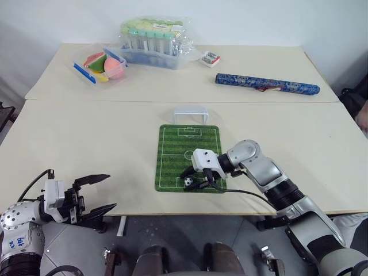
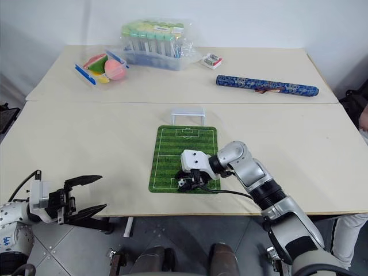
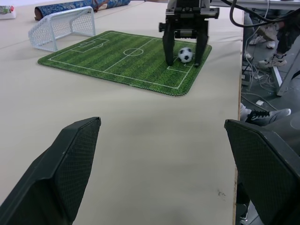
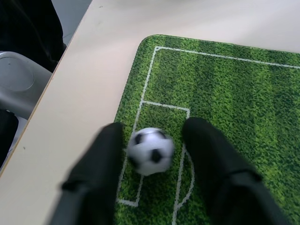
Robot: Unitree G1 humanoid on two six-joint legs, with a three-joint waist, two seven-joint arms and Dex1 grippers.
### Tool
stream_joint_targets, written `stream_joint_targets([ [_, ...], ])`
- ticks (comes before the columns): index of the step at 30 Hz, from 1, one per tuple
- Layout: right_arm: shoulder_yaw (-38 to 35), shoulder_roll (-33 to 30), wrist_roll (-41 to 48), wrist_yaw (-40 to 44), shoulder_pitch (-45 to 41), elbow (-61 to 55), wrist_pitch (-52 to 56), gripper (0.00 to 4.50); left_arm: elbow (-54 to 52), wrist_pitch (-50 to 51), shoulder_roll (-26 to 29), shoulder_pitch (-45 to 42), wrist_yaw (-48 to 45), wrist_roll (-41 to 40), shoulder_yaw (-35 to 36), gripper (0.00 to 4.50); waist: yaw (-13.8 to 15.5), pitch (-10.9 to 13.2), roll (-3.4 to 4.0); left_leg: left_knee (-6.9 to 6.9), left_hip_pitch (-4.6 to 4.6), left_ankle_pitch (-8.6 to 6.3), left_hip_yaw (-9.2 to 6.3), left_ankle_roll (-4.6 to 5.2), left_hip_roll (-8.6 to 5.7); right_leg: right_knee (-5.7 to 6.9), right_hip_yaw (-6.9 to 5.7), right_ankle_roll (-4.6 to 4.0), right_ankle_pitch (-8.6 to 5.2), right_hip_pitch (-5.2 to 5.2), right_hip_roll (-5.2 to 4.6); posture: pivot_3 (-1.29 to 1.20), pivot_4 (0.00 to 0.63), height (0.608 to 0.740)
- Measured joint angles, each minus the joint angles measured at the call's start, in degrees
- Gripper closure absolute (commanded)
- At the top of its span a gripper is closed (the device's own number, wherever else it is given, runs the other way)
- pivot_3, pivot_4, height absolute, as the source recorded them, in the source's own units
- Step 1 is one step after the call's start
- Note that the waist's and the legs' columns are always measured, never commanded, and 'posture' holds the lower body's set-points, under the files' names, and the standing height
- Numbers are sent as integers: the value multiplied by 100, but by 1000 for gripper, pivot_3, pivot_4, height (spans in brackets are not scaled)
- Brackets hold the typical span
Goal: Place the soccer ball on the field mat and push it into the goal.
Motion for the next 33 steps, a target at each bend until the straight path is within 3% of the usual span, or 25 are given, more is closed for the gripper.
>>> stream_joint_targets([
  [19,-82,-117,115,40,9,-662,298,1361,20,0,0,-223,49,3,-2,0,4,1,1,-1,0,0,0,-1,2,-1,0,0,0,-1,0,0,150,740],
  [23,-375,-118,343,-139,-48,-1152,713,2230,31,0,0,-224,23,3,-2,0,14,1,1,0,-1,0,-1,-1,4,0,0,0,0,-1,0,0,150,740],
  [29,-497,-328,637,-337,520,-2279,1383,4308,37,45,0,-225,-65,-7,-2,0,41,-2,-4,-2,-2,-7,-3,1,1,-2,-4,0,0,1,-2,0,150,740],
  [33,-326,-379,632,-458,890,-2384,1621,4460,39,125,0,-249,-66,-11,-2,0,29,0,-4,0,-2,-8,2,3,-2,-5,-3,0,0,0,-2,0,150,740],
])
